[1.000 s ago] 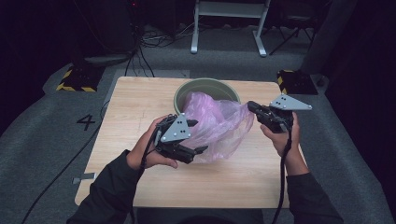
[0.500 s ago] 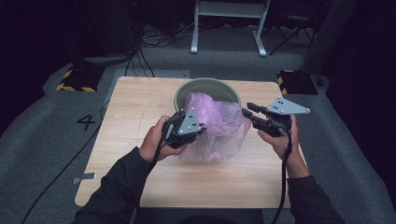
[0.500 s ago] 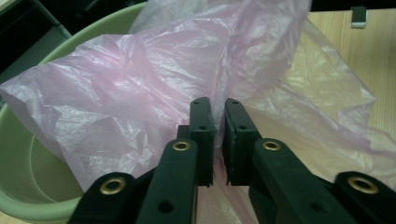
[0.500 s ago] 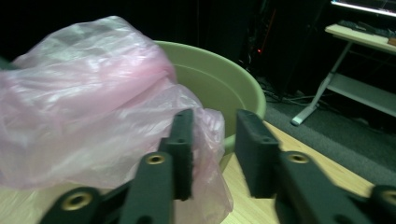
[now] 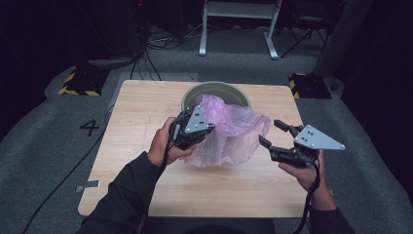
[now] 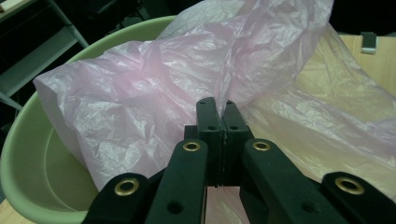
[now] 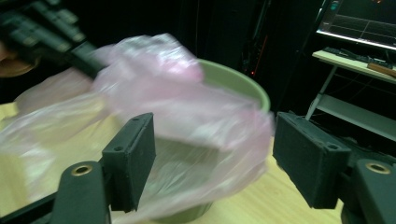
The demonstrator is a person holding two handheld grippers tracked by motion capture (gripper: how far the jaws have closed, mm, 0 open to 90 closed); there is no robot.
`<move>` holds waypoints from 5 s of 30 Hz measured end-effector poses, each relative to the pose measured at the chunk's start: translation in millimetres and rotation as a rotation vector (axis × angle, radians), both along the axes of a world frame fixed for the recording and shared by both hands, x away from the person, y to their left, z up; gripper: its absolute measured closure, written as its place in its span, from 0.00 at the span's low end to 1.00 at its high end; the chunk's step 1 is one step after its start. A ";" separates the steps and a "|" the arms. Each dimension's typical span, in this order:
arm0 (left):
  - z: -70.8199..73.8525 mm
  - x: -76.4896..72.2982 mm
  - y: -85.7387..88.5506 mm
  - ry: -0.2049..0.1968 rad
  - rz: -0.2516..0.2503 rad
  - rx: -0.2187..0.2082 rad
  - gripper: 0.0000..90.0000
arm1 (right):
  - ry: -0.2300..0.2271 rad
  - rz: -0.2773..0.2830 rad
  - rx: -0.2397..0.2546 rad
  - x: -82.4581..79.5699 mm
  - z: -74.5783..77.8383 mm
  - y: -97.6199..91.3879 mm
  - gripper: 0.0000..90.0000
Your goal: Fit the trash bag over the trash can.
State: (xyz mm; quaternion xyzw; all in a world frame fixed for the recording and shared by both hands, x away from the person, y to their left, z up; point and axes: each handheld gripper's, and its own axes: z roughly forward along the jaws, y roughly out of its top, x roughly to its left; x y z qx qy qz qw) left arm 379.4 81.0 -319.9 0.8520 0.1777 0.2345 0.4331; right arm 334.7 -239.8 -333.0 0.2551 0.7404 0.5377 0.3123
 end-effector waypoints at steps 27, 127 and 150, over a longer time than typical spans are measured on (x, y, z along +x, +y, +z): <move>1.6 26.2 28.4 0.034 0.079 -0.134 0.99 | -0.118 0.088 -0.383 -2.4 -61.5 55.7 1.00; -77.5 144.8 65.5 0.194 0.242 -0.309 1.00 | 0.331 -0.044 0.015 135.3 -63.4 2.7 1.00; -74.9 107.3 69.4 0.136 0.249 -0.258 1.00 | 0.261 -0.057 -0.010 98.0 -50.5 -28.9 1.00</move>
